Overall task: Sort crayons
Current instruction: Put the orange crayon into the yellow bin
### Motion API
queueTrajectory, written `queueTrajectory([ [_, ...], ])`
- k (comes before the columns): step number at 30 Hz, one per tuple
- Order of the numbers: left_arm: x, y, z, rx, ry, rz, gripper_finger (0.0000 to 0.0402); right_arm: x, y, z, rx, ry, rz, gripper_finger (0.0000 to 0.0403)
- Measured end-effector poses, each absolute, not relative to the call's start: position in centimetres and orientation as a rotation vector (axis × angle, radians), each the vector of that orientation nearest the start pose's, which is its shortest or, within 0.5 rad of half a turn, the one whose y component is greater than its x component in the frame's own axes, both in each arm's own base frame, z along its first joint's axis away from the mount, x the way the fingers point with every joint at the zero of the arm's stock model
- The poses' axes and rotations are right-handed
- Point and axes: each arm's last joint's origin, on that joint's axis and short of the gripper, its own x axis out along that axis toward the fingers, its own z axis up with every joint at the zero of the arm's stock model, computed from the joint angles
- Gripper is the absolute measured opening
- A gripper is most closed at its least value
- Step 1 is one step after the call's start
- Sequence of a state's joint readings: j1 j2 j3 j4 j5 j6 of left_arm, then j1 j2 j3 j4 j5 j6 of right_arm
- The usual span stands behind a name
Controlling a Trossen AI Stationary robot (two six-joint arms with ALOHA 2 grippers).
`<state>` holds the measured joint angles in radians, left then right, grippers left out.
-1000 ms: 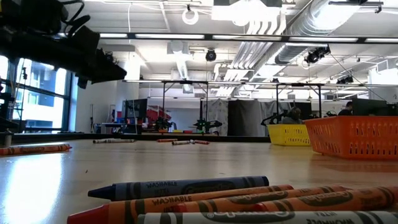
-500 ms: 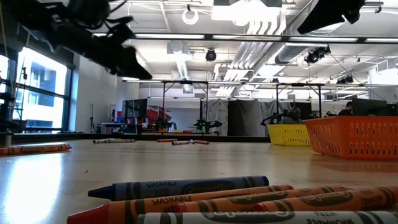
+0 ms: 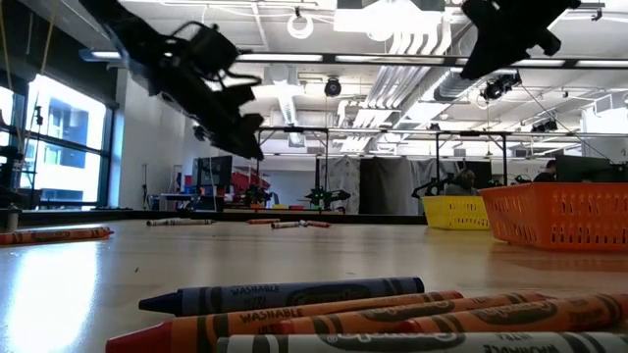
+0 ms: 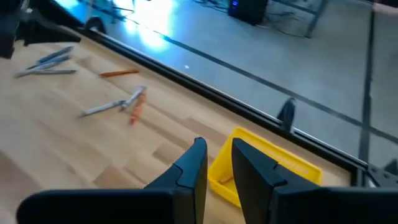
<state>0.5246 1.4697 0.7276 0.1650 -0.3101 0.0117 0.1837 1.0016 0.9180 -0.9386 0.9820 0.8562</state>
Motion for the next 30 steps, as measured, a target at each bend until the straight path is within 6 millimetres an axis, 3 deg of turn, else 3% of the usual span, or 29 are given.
queueTrajectory([
  [7, 26.7, 19.5, 18.1, -0.129, 0.757, 0.767, 0.0184, 17.2, -0.8, 29.2, 0.217, 0.529, -1.061, 0.007],
  [16, 27.4, 23.1, 16.1, -0.225, 0.88, 0.735, 0.0184, 17.0, -1.7, 29.1, 0.222, 0.574, -1.096, 0.007],
  [30, 28.9, 25.4, 14.4, -0.269, 1.045, 0.656, 0.0184, 16.8, -2.8, 29.0, 0.21, 0.607, -1.131, 0.007],
])
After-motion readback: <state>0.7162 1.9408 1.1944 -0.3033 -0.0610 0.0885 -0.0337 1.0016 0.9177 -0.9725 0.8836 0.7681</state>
